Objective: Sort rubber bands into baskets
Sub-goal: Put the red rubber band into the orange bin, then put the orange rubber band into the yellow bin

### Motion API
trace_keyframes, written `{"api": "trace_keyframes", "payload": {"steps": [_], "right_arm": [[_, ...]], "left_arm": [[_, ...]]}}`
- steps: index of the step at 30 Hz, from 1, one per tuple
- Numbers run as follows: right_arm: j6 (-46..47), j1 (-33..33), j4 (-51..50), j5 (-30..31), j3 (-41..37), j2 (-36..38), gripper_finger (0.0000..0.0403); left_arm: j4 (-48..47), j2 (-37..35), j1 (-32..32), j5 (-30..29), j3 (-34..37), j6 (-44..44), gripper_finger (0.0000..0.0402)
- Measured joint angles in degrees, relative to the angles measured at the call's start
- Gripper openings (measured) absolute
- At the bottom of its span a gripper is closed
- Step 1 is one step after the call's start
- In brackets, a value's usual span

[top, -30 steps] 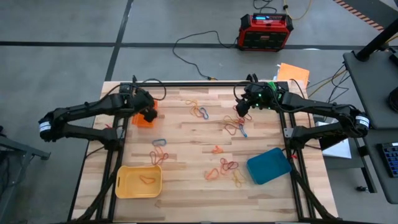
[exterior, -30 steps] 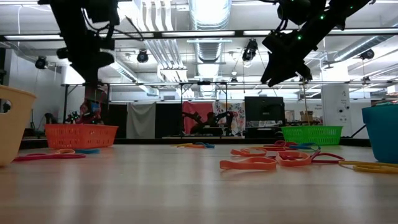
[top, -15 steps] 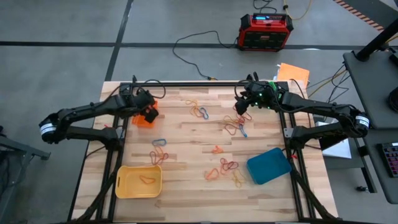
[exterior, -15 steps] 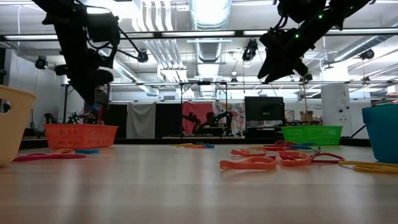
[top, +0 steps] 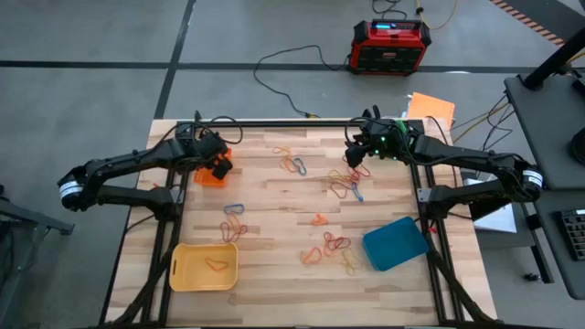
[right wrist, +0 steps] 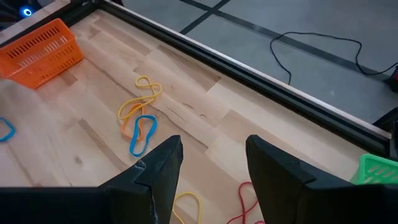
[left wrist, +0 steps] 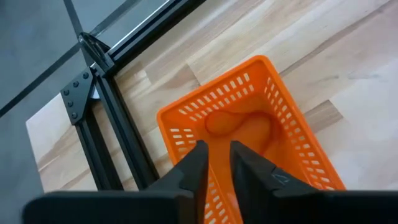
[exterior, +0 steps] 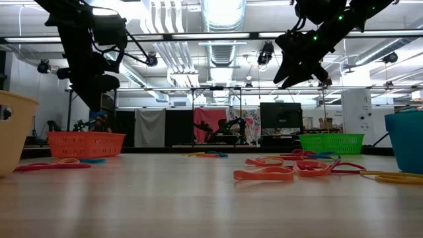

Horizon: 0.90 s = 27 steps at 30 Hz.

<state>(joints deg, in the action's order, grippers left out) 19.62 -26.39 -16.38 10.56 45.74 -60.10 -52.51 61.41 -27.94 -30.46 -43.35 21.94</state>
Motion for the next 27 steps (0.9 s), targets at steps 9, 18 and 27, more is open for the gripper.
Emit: {"api": "trace_keyframes", "payload": {"steps": [9, 18, 27], "right_arm": [[4.6, 1.1, 0.0, -7.4, 0.0, 0.0, 0.0173], [8.6, 15.6, -0.5, -12.8, 0.3, 0.0, 0.0173], [19.7, 28.9, -15.6, -1.2, 8.2, -4.3, 0.0153]], "left_arm": [[3.1, -0.3, 1.9, 2.4, -3.0, -7.7, 0.0105], [26.0, -1.0, 9.8, 32.1, -4.2, -29.3, 0.0101], [28.0, -0.8, 14.7, 34.1, -4.0, -32.4, 0.0100]]}}
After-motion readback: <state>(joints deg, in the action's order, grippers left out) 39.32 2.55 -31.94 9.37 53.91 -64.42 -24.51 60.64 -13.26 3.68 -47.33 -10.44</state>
